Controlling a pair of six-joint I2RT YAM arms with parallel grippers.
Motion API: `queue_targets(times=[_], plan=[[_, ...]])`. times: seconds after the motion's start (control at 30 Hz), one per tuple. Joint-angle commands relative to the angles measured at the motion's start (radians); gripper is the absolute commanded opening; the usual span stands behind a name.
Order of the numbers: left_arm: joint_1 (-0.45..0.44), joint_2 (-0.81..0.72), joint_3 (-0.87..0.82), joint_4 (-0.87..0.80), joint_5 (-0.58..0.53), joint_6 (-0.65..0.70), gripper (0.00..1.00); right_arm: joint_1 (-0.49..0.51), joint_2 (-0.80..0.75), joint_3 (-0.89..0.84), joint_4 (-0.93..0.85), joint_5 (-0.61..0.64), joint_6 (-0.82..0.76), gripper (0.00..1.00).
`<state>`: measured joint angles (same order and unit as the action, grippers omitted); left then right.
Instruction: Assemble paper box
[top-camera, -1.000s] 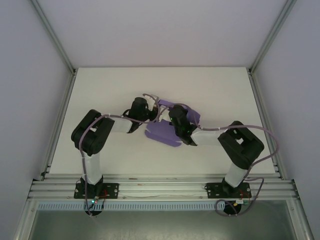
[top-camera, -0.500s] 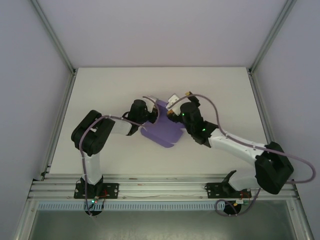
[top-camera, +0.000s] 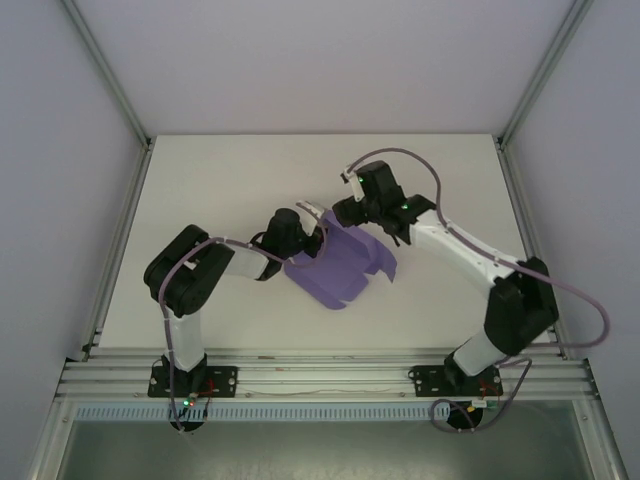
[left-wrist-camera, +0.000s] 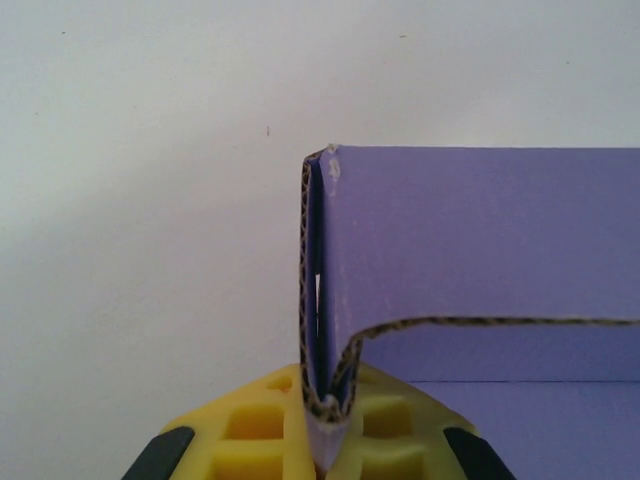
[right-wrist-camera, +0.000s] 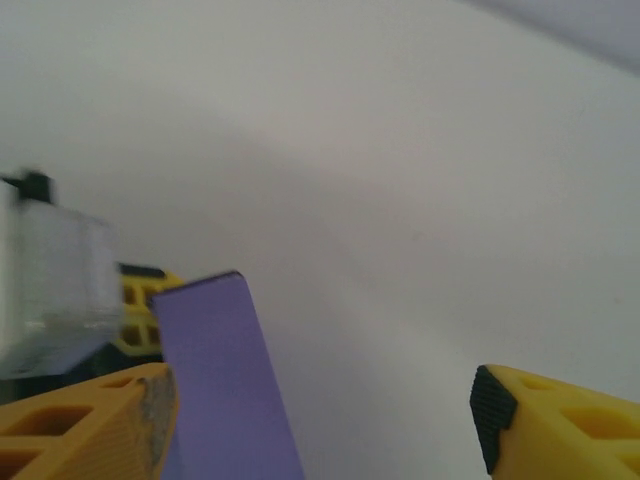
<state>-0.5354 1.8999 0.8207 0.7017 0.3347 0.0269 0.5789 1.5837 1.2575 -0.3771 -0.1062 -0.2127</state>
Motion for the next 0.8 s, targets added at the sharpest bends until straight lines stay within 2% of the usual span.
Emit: queue_targets(times=[0.0, 0.2, 0.33, 0.47, 0.57, 0.77], plan=[[-0.019, 0.002, -0.021, -0.025, -0.006, 0.018, 0.04, -0.025, 0.074, 0.056, -0.119, -0.064, 0.064, 0.72], [-0.020, 0.034, -0.011, -0.031, -0.009, 0.015, 0.05, -0.041, 0.195, 0.085, -0.118, -0.137, 0.062, 0.64], [-0.020, 0.043, -0.002, -0.021, -0.028, 0.011, 0.10, -0.043, 0.254, 0.076, -0.135, -0.136, 0.068, 0.58], [-0.020, 0.053, 0.032, -0.035, -0.058, -0.004, 0.16, -0.045, 0.266, 0.041, -0.114, -0.143, 0.087, 0.55], [-0.018, 0.065, 0.060, -0.036, -0.076, -0.029, 0.23, -0.051, 0.260, 0.023, -0.095, -0.155, 0.093, 0.54], [-0.015, 0.079, 0.101, -0.018, -0.091, -0.068, 0.23, -0.060, 0.260, 0.019, -0.098, -0.173, 0.081, 0.52]])
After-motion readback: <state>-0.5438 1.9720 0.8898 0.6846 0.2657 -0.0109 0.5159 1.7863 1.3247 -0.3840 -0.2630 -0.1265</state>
